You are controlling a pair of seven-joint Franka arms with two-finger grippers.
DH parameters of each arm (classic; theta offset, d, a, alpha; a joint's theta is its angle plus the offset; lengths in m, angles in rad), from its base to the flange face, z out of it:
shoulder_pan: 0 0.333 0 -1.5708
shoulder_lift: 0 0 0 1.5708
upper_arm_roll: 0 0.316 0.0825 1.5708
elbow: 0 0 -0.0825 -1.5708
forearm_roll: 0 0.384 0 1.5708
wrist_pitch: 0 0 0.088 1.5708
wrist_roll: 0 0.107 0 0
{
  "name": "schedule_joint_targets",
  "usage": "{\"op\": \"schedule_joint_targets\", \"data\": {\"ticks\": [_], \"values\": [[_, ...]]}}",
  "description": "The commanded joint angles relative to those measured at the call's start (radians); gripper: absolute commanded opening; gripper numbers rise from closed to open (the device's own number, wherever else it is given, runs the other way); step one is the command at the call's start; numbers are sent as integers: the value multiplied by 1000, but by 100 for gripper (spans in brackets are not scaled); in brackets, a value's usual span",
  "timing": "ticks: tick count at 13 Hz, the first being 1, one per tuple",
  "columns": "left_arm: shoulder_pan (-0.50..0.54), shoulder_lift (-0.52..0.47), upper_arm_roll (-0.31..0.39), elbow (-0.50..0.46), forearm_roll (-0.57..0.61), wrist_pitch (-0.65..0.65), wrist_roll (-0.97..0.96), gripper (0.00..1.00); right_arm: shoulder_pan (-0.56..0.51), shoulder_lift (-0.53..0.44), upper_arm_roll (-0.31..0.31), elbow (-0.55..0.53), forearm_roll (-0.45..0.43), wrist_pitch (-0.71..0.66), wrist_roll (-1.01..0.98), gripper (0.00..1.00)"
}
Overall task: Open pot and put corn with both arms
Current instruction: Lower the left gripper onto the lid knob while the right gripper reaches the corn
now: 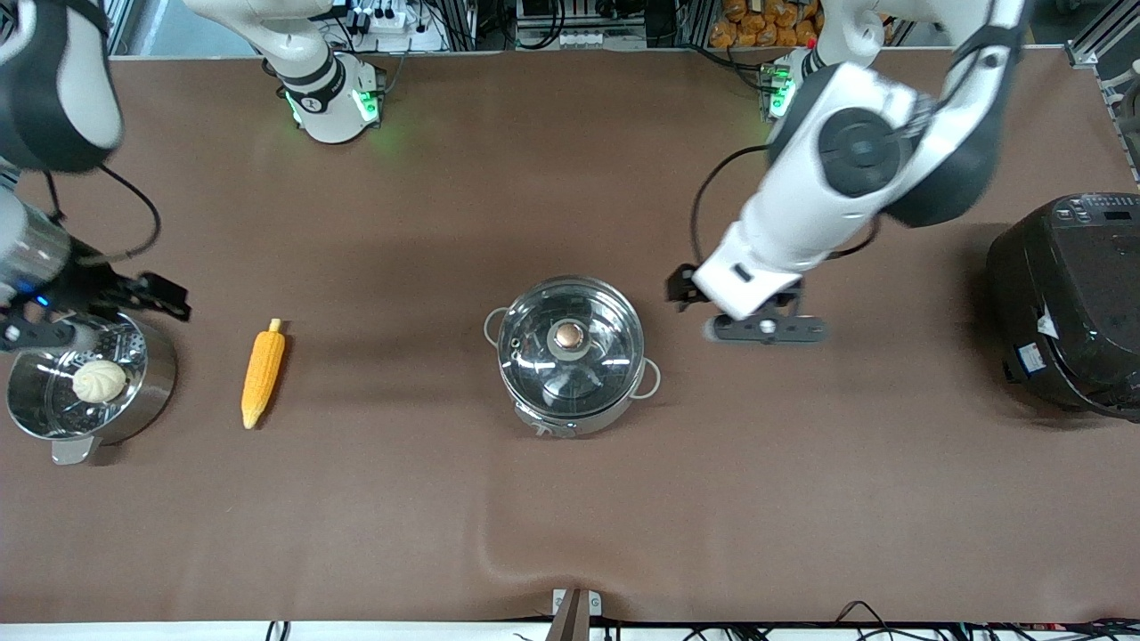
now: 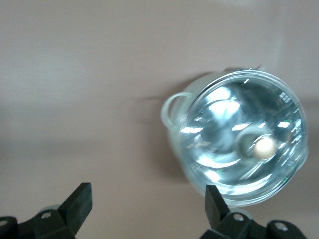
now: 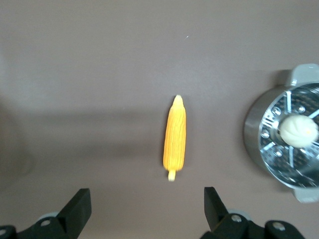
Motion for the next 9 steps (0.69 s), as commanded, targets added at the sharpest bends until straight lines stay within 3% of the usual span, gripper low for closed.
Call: {"op": "schedule_joint_targets", "data": {"ticks": [1,3,5,9], "values": [[-107,105,23,54,110,133,-171,100,-19,-6,-5,-192,-11,182,14,100],[-155,177,23,92,202,176,-260,100,-45,58,-5,-239,-13,235,46,100],[-193,223,25,114,211,193,-270,100,-60,120,-5,-245,-13,247,46,100],[-232,265,31,121,211,283,-279,100,-66,230,-5,-309,-11,436,48,100]]}}
